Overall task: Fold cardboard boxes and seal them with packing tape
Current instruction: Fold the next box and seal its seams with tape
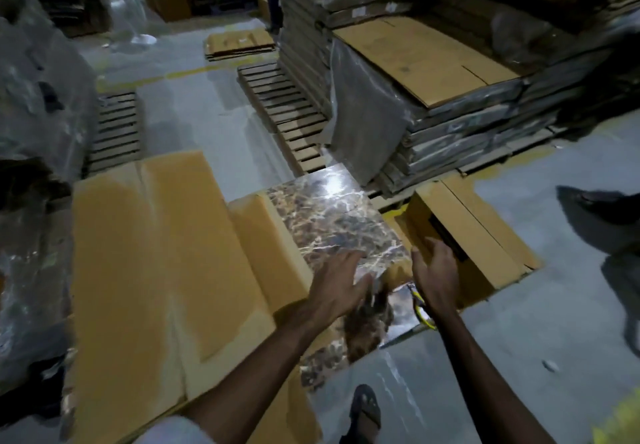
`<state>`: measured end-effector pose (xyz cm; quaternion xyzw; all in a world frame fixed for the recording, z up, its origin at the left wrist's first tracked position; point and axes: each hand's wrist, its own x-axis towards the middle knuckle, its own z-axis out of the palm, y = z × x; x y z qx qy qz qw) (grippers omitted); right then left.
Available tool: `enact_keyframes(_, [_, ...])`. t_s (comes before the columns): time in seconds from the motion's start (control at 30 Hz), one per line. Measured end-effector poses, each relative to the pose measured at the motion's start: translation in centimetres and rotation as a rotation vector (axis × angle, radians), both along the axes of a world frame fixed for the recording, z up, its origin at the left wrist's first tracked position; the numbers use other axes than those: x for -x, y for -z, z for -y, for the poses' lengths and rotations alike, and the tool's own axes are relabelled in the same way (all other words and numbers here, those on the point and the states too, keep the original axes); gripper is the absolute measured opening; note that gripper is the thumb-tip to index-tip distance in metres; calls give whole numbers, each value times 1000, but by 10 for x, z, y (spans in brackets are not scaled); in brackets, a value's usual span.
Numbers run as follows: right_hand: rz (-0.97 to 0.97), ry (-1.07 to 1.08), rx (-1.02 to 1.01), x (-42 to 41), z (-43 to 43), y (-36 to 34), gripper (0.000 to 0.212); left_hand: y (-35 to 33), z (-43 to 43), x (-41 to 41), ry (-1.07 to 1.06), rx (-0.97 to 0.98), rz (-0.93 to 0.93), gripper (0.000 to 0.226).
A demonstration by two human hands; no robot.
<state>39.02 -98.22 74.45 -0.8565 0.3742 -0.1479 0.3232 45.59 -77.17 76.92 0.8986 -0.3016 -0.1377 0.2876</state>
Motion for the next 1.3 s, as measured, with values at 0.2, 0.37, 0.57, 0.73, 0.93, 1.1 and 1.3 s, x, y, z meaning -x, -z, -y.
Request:
enact_keyframes(0.2, [-358,-210,50,28,71,88,38,54,134,-7,-25,-106,-328,76])
enact_keyframes(0.37, [-618,-383,119,32,74,127,58,87,180,-8,-142,-161,-398,55])
enact_keyframes(0.57, [-606,-373,130,29,79,143,46,111,169,-20,-282,-238,-484,43])
enact_keyframes(0.73, [-533,-482,57,17,98,125,36,117,148,-18,-382,-168,-618,58])
enact_keyframes(0.93, [-328,-581,94,6,93,61,17,78,121,-13,-432,-18,-682,42])
enact_keyframes(1.1, [-177,-766,201,-12,72,-21,24,19,82,-8,-549,204,-624,55])
enact_keyframes(1.3, [-23,-880,367,-24,5,-117,19,-53,9,4,-627,437,-477,74])
